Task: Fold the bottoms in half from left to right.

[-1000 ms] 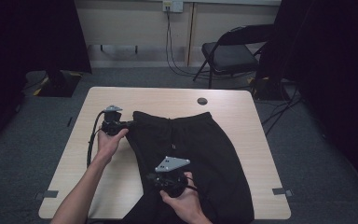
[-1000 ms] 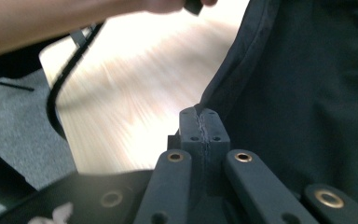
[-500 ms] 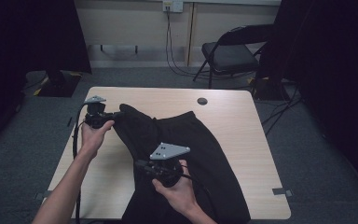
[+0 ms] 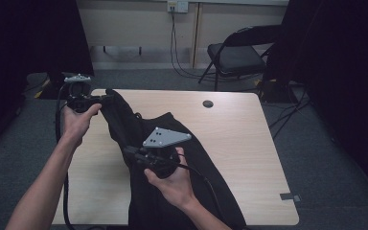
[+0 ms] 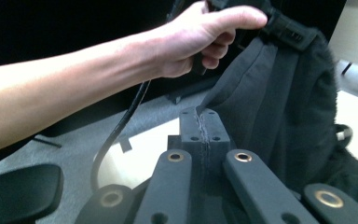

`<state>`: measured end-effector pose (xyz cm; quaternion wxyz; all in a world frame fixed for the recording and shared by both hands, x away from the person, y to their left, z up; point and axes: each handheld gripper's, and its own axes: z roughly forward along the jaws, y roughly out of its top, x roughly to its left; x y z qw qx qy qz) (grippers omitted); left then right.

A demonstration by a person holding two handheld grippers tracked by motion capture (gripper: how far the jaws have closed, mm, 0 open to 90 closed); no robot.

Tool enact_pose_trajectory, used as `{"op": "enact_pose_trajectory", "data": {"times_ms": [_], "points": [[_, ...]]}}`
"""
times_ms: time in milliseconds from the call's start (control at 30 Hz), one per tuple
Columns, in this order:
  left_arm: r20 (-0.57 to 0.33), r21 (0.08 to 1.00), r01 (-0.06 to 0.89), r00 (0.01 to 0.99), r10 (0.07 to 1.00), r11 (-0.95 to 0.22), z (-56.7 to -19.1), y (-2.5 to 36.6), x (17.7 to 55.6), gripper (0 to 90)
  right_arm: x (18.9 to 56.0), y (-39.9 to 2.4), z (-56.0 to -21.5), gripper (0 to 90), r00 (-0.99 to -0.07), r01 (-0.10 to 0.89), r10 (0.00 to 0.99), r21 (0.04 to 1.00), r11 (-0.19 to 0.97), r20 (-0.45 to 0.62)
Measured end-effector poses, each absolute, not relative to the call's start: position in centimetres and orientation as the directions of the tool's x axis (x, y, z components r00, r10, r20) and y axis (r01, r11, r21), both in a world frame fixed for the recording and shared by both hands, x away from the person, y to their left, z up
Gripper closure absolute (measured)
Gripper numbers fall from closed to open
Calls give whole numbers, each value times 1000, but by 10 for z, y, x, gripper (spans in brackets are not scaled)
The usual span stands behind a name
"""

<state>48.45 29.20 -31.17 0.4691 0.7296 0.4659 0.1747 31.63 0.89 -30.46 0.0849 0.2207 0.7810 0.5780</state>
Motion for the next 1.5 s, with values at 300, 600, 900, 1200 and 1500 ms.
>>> {"op": "enact_pose_trajectory", "data": {"times_ms": [300,600,900,1200,1500], "points": [[-216,820,556,521,826,-137,-355,246,502,877,321,-28,-336,899,-842,319,518,912,258,149],[-233,792,590,530,815,-158,-383,188,529,873,327,-88,-367,899,-750,404,641,880,249,163],[-277,793,590,575,770,-155,-399,142,559,834,342,-137,-395,899,-641,490,749,841,232,166],[-256,810,562,593,763,-165,-409,129,543,486,369,-173,-463,893,-503,656,858,694,297,108],[-206,794,534,687,696,-292,-430,150,479,564,367,-198,-471,718,-454,711,890,620,333,43]]}}
